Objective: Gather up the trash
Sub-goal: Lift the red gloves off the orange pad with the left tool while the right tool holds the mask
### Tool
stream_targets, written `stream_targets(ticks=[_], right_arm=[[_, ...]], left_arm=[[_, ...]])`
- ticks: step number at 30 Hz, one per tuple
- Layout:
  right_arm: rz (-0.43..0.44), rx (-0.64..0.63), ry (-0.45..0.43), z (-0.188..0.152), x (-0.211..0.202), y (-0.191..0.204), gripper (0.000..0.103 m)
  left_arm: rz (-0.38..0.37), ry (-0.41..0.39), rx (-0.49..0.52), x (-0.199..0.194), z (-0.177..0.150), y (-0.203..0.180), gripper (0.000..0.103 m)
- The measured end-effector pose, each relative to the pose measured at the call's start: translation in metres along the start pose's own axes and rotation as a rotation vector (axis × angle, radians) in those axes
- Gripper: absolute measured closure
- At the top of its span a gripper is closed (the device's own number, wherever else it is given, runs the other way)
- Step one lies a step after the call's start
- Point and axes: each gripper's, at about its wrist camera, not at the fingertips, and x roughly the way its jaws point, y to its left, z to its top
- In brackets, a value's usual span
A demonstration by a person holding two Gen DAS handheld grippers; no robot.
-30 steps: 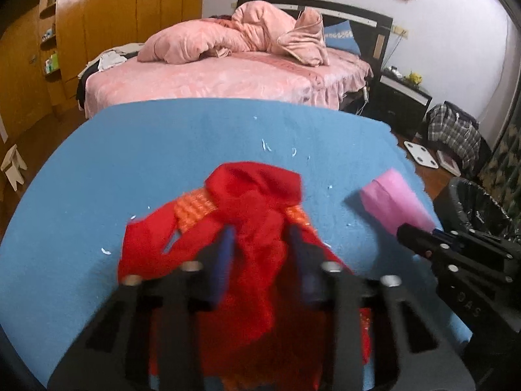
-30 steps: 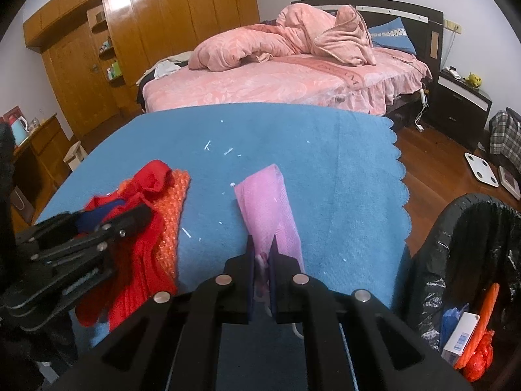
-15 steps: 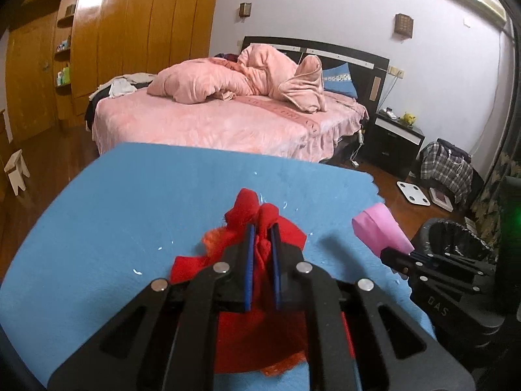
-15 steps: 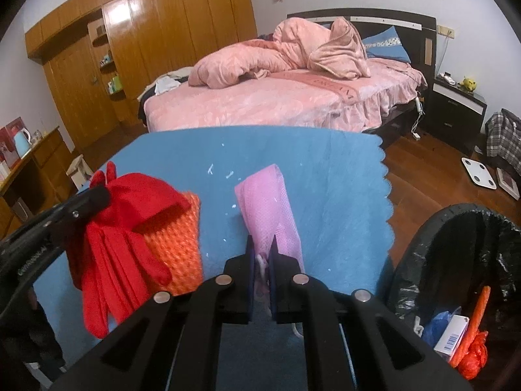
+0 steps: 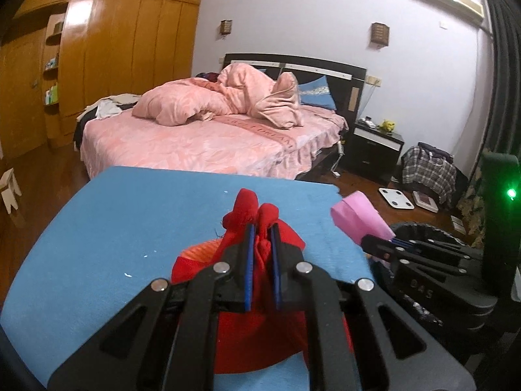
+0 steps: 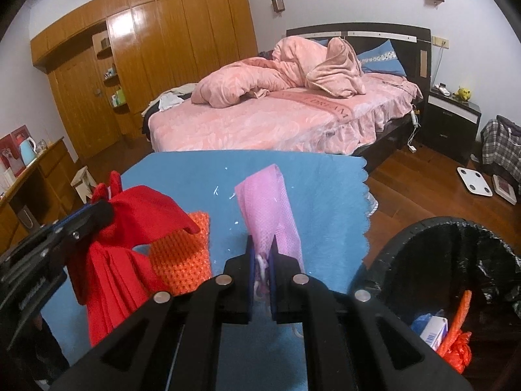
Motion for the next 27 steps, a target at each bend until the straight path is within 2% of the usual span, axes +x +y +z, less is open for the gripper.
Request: stream_targets(ticks=[6,13,16,22,24,27], right_arm=[[-0.019,0.000,0.005,-0.006,-0.011,-0.006,0.096],[-0.048,-0.002,0.030,-0.017,-0.015,-0.015,0.096],[-0.054,-0.001,0.040,-0.018,-0.011,-0.016,0.096],[-0.040,-0.009,0.054,-0.021,-0.003,-0.010,0.096],[-0.032,-0.018,0.066,-0.024,0.002,-0.006,0.096],[-0.024,-0.026,0.080,-0.028,0.007,-0.003,0.096]], left_arm=[[-0.023,0.025,0.024,-0.006,-0.017,-0.019,0.094],[-0.029,0.062,0.037,-0.006,-0.040,-0.025,0.094],[-0.024,0.063,0.026,-0.003,-0.041,-0.017,0.094],[0.055,0.042,-0.011,-0.001,-0.033,0.018,0.094],[0.074,0.068,-0.034,0.004,-0.034,0.033,0.091],[0.100,0.099,-0.076,0.008,-0.038,0.053,0.076]])
